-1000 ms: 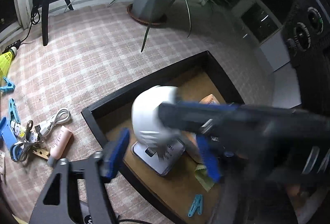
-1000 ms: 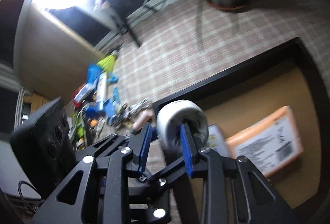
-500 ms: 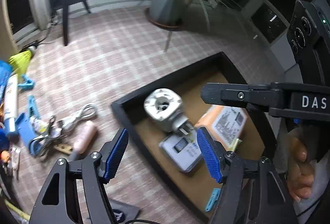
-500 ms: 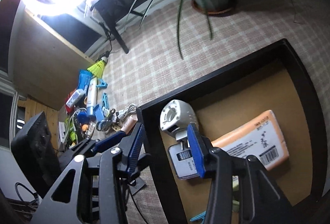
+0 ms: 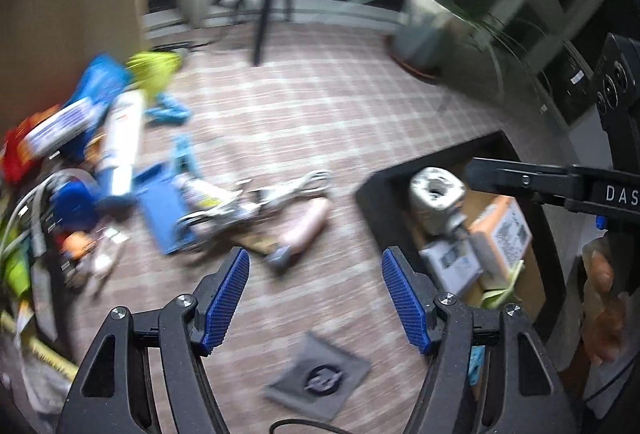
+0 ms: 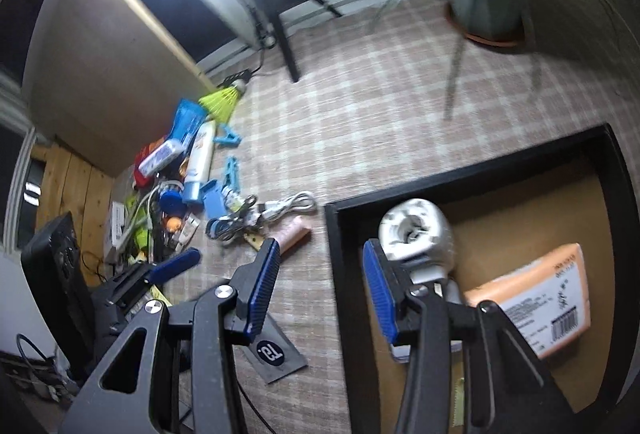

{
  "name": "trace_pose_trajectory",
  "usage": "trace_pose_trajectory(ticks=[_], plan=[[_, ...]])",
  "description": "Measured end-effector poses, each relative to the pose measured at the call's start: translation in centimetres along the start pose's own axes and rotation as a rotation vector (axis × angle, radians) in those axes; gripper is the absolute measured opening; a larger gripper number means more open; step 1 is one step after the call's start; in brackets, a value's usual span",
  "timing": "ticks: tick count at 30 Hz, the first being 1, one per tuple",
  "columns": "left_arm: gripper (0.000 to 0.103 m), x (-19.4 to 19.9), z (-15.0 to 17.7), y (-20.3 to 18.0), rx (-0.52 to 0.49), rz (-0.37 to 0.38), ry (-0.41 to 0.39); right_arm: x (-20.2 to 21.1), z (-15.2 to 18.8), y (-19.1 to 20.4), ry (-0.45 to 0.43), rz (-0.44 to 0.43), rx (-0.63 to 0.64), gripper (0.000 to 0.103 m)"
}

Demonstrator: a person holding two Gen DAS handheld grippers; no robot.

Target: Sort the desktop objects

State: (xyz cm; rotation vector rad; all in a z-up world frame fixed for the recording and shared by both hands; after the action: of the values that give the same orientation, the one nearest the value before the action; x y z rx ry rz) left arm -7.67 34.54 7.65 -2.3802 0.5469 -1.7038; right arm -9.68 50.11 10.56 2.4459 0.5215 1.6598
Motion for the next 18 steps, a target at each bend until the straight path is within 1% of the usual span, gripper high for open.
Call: trace_pose_trajectory(ticks=[3, 5, 9, 12, 15, 18], plan=[[0.067, 1.3, 0.3, 3.0, 0.045, -0.030, -0.024, -0.5, -0.2, 2.7, -0.005, 0.014, 0.081, 0.043], [0.067, 1.9, 0.5, 5.2, 0.086, -0.043, -0.031, -0.9, -0.2, 4.0, -0.002, 0.018, 0.111, 0.043], [0.067, 2.8, 0.8, 8.3, 0.154, -0.060, -0.041, -1.9, 0.3, 6.7, 0.009, -0.002, 0.129, 0.043], [0.067, 3.5, 0.8, 10.1, 0.174, -0.077, -0.039, -2.6, 0.7, 7.9, 0.006, 0.035, 0.129, 0.043], [0.066, 4.6, 0.7, 11.7, 0.169, -0.093, -0.028, -2.9, 0.8, 8.6, -0.013, 0.077, 0.113, 0.043], [0.066, 6.1, 0.2, 13.3, 0.161, -0.094, -0.044, -2.3, 0.7, 9.5, -0.072, 0.104, 0.110, 0.043]])
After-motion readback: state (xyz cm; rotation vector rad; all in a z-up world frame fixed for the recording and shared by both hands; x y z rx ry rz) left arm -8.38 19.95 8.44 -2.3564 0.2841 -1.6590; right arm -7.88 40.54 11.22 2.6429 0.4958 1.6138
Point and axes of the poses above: each gripper's, at about its wrist camera, not at the fingertips, and x roughly against the way its jaws point, y to its left, z to its underside, the point moved 4 cm from there along -x, roughly the way its jaws point, and after that the axes turned 12 degrees about x, right-handed, at the moved point
